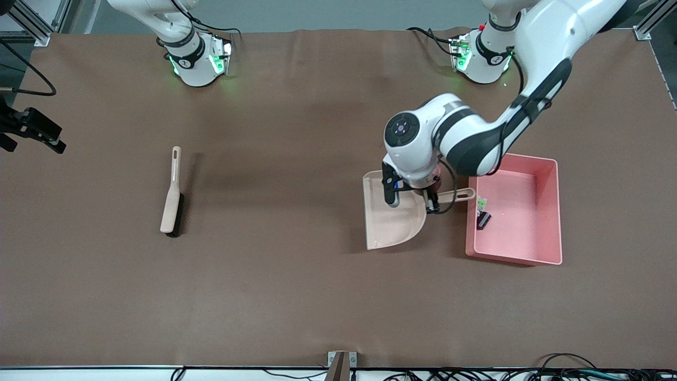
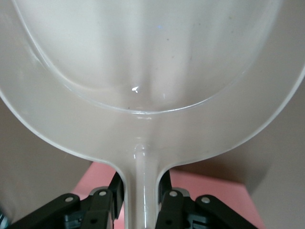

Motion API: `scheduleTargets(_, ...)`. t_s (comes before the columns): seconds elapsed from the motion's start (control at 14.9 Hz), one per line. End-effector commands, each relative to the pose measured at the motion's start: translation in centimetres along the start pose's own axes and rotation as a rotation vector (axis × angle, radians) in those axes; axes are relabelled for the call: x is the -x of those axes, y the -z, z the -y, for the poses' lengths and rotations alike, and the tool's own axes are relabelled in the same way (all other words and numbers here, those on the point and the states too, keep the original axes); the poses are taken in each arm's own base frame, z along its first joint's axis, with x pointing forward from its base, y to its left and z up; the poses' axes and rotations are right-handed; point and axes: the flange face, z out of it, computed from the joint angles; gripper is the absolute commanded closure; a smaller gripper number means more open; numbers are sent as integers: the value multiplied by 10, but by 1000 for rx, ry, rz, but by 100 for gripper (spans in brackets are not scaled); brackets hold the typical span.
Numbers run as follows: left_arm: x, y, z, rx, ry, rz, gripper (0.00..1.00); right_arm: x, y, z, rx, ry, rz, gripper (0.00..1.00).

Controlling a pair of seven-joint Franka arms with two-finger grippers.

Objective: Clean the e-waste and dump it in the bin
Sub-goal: 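Lower the dustpan onto the table beside the bin with the left gripper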

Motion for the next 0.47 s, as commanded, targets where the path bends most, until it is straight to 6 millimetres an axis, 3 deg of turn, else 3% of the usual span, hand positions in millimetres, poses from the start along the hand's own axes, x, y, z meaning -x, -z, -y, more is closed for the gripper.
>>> scheduleTargets(0.0,-32,-8,-7,-26,-41,-16,98,-3,0,-3,10,-9,5,0)
scheduleTargets(0.27,-60,-30,-25,-39,-81,39,98,-3,0,-4,10,-27,5,0)
scheduleTargets(0.4,-59,-41,-24,-27,-51,58,98,-5,-2,-3,12,-35,8,0)
